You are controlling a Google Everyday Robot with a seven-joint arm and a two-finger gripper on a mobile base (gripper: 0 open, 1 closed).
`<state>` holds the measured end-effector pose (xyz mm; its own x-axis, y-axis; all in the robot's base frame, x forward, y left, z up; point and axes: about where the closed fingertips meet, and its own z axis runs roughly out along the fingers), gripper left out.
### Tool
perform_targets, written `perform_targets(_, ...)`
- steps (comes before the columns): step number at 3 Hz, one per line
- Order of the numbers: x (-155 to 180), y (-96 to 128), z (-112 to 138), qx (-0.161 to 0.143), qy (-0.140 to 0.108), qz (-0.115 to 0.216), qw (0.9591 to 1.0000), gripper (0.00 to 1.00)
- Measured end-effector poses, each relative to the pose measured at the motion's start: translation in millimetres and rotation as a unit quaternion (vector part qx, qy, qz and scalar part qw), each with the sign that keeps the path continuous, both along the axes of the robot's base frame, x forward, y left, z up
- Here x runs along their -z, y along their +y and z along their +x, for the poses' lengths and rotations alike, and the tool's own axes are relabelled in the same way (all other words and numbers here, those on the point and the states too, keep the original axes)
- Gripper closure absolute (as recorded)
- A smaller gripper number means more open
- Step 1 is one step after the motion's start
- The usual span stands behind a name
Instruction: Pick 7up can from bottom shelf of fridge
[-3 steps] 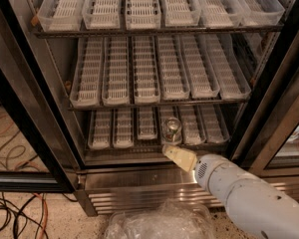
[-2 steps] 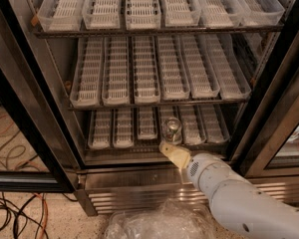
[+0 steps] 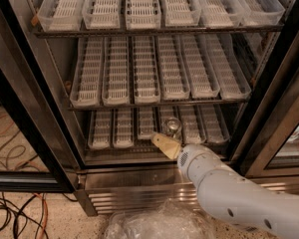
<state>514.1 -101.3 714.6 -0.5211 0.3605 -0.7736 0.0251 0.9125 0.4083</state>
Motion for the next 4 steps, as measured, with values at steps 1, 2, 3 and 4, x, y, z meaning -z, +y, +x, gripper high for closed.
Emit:
perform_targets(1, 9.0, 6.8, 6.9, 0.011, -0.007, -0.018, 0.9997, 0.00)
perform_targets(2, 53.0, 52.8, 11.6, 0.006, 0.013, -0.050, 0.9987, 0.00)
perform_targets(3, 88.8, 90.6, 17.9, 0.015, 0.019, -0.059, 0.9980, 0.00)
perform_targets(4, 114.1, 107.0, 27.3, 0.044, 0.012, -0.068, 0.9966, 0.00)
